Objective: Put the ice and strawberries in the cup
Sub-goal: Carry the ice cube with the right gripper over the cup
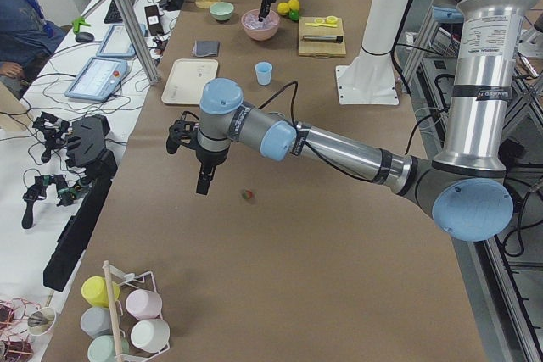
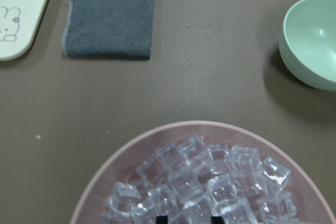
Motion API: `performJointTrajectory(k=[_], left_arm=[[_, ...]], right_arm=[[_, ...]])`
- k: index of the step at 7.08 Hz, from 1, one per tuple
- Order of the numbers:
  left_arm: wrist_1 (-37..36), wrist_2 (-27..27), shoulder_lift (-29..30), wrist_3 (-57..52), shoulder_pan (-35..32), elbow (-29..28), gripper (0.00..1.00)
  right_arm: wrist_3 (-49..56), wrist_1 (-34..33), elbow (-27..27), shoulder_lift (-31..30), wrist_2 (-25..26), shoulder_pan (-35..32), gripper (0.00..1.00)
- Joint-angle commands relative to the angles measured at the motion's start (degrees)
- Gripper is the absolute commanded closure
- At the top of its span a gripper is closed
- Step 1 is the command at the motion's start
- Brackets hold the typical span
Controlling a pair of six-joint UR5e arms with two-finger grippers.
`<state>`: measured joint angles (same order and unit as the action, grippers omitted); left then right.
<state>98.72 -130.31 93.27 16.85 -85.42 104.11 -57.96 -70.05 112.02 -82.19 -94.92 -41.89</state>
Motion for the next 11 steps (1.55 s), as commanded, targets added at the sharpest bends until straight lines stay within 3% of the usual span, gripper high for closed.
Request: performJointTrajectory(k=[1,5,8,11], left_arm=[[0.1,0.0,-0.2,-0.1,0.1,0.0,0.02],[0.1,-0.1,0.1,-0.1,0.1,0.0,0.02],[0.1,-0.1,0.3,-0.1,0.2,0.0,0.02],[0.1,-0.5,0.2,-0.1,0.2,0.0,0.02]], right_arm=[[0.2,-0.2,0.1,6.7,-0.2,-1.0,1.00],[-0.6,-0.2,-0.9,14.1,0.4,4.7,1.00],[-0.4,0.2,-2.1,17.8,6.5,12.2,1.00],[0.5,0.2,-6.6,21.8,7.8,15.0,1.00]])
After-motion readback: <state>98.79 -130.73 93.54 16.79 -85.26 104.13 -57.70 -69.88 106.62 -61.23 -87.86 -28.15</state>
